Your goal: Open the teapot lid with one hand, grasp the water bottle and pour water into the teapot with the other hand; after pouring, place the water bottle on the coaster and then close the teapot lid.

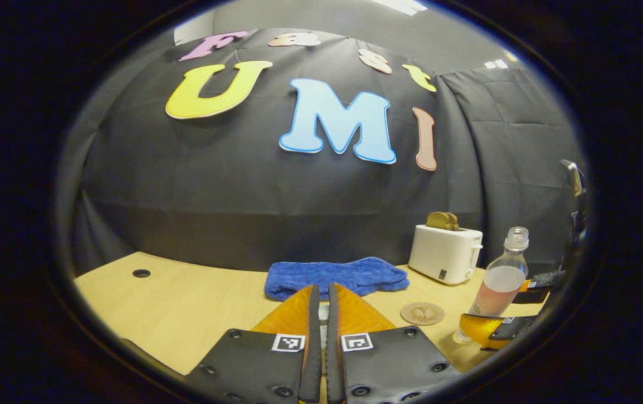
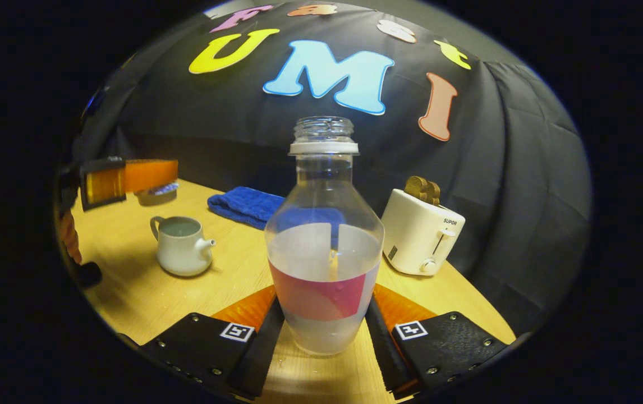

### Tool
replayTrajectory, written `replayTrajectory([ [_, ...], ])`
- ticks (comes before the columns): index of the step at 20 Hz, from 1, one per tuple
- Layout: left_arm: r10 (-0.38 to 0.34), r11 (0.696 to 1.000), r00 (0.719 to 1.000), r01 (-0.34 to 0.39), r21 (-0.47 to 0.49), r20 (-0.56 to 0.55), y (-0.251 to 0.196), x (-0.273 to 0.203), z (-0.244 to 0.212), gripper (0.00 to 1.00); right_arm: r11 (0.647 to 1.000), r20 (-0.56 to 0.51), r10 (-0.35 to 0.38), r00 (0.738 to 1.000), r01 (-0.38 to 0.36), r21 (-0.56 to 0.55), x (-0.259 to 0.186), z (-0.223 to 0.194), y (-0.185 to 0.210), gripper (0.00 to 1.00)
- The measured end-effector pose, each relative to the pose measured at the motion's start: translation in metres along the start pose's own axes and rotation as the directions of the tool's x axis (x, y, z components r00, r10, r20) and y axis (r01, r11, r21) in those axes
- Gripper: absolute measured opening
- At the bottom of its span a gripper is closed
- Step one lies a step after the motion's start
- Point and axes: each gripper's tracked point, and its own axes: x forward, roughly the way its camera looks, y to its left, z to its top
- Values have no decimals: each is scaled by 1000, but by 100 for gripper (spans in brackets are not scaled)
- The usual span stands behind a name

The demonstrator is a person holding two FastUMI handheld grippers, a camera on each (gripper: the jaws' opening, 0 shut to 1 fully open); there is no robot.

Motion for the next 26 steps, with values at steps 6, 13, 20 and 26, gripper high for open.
replayTrajectory([
  [6,69,997,997,-69,-29,20,58,-35,2,11,967,-31,-62,998,53,-250,0,6,-1,76],
  [13,109,990,994,-105,-92,31,92,-47,-8,10,863,-13,-114,993,93,-496,9,20,16,76],
  [20,76,990,997,-77,-116,-11,90,-45,-24,11,703,-5,-179,984,125,-700,25,27,19,76],
  [26,50,990,998,-54,-128,-29,86,-40,-31,11,563,15,-158,987,103,-820,45,45,28,76],
])
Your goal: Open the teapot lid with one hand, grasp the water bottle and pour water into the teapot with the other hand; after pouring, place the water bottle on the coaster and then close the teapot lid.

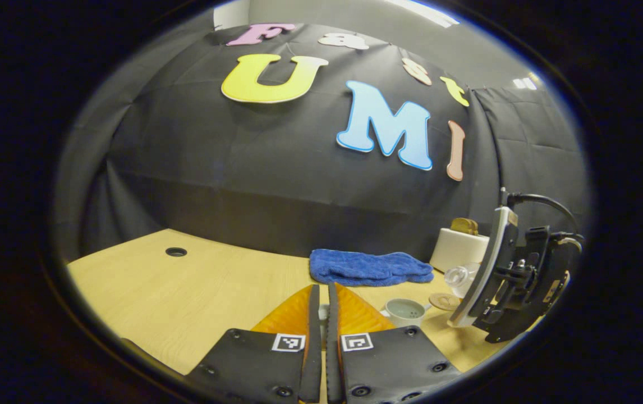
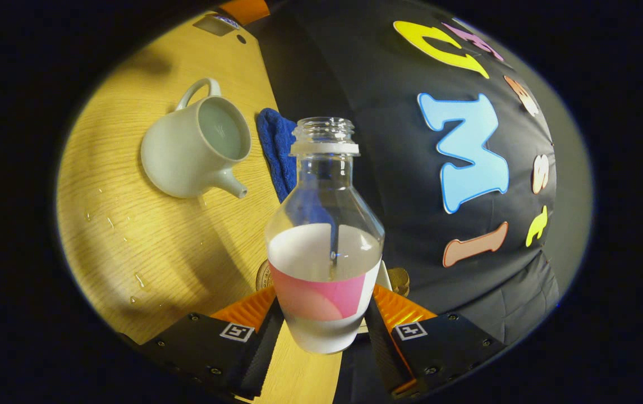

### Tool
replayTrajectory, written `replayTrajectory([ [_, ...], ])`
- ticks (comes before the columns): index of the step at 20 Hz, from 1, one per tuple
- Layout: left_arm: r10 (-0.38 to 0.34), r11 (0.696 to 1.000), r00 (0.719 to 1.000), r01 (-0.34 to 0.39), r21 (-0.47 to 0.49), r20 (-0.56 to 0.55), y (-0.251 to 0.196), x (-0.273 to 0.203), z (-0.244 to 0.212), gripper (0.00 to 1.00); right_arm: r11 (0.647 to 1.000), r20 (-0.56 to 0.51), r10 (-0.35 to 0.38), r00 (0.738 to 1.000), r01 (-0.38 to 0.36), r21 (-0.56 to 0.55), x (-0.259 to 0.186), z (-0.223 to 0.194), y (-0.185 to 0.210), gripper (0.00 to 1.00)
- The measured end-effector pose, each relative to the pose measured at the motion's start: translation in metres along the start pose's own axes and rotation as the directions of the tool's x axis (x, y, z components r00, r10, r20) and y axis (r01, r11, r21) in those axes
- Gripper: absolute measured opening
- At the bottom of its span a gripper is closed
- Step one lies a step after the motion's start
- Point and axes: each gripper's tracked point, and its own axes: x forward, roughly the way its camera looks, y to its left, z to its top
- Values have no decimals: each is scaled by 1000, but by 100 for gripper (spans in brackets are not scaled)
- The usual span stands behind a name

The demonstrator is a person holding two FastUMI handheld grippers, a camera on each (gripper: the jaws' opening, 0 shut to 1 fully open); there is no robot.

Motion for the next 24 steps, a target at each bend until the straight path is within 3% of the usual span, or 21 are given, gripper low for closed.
replayTrajectory([
  [10,11,1000,1000,-11,-4,3,5,1,-3,9,960,53,-69,996,81,-269,16,18,-14,76],
  [24,17,1000,1000,-17,-16,11,10,3,-3,11,814,138,-139,981,193,-548,20,43,-46,76],
])
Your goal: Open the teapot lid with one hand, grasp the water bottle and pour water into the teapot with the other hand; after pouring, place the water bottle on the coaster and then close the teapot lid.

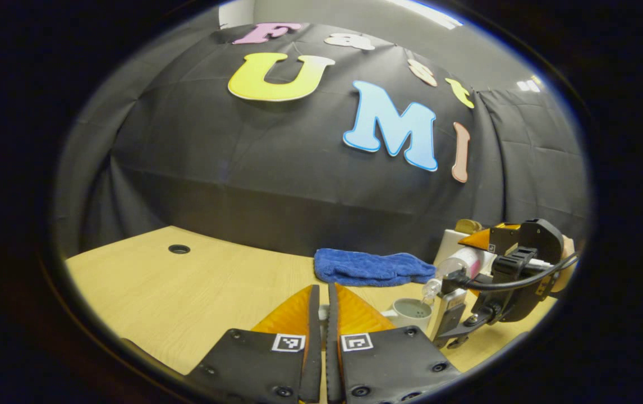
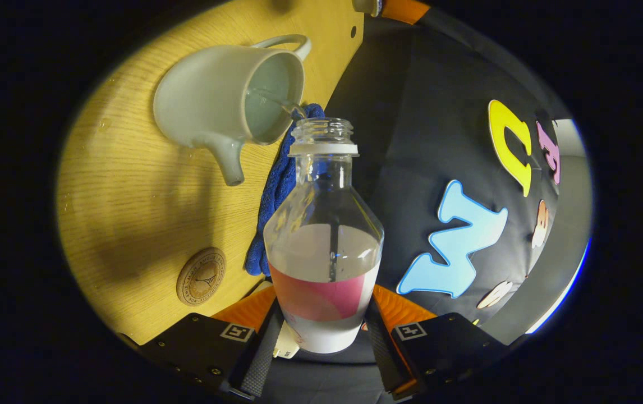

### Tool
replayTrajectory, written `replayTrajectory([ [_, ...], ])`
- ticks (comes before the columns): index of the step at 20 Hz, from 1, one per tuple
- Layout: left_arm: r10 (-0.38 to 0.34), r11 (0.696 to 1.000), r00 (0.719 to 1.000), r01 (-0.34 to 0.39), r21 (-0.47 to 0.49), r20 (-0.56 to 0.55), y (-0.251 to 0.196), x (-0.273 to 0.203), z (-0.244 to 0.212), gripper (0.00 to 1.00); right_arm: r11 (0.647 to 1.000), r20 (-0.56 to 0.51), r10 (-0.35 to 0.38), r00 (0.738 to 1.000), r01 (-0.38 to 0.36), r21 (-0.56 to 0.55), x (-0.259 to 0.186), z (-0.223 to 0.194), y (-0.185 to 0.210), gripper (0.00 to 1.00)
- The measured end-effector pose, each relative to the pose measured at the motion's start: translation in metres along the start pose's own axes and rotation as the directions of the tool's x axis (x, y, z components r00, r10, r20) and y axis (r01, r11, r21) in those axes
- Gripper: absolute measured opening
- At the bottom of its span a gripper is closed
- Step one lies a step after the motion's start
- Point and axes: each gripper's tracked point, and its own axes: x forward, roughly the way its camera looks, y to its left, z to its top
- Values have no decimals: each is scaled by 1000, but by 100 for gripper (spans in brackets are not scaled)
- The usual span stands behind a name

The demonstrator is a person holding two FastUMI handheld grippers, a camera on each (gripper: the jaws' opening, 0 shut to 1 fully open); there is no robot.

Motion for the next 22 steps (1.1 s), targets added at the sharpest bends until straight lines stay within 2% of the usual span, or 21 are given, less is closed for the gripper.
replayTrajectory([
  [12,4,1000,1000,-4,-24,7,6,-1,1,11,987,30,-87,996,90,-134,-6,4,-24,76],
  [22,7,999,1000,-7,-36,4,9,0,1,11,959,71,-130,989,144,-244,-13,17,-43,76],
])
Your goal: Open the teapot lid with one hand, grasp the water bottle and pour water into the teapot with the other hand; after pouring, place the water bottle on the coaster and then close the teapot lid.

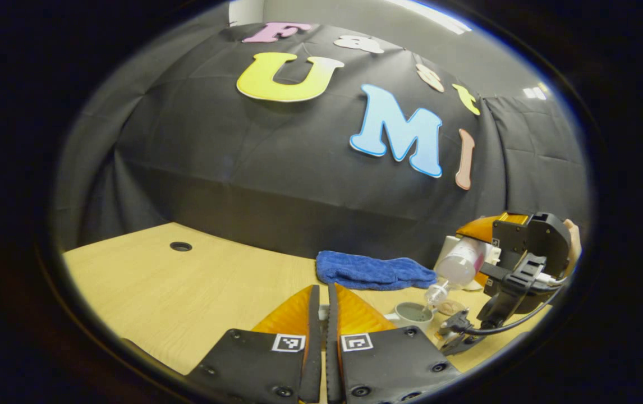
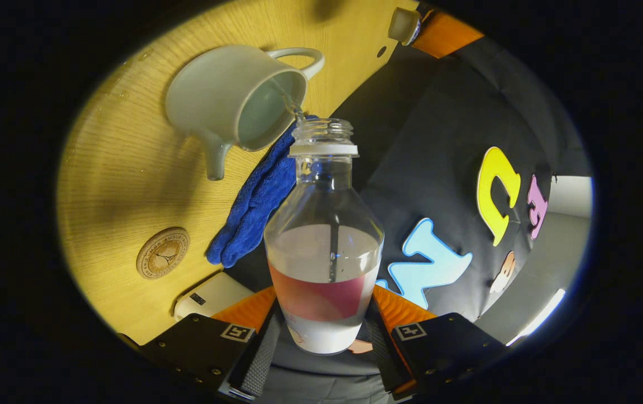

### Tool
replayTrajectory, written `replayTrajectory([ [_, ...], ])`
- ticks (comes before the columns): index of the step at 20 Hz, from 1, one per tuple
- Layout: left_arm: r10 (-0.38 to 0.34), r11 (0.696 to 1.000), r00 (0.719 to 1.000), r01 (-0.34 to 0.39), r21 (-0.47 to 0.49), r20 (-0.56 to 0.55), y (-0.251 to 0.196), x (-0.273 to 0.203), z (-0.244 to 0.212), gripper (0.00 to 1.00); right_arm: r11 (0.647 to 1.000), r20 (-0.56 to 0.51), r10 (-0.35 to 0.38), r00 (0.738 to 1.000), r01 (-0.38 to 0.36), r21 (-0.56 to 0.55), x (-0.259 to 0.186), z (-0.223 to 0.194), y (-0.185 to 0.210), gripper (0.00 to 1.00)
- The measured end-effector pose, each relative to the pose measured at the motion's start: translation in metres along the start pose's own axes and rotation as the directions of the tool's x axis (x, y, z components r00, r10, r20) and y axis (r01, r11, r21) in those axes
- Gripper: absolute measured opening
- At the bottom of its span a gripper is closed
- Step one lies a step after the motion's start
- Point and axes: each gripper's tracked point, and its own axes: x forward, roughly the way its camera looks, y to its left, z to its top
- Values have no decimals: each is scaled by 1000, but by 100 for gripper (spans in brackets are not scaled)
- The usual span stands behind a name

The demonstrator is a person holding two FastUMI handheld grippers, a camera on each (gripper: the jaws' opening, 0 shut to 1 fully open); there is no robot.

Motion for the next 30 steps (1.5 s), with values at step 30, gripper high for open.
replayTrajectory([
  [30,38,998,999,-36,-44,39,15,-2,6,9,658,160,310,937,-333,675,8,-19,75,76],
])
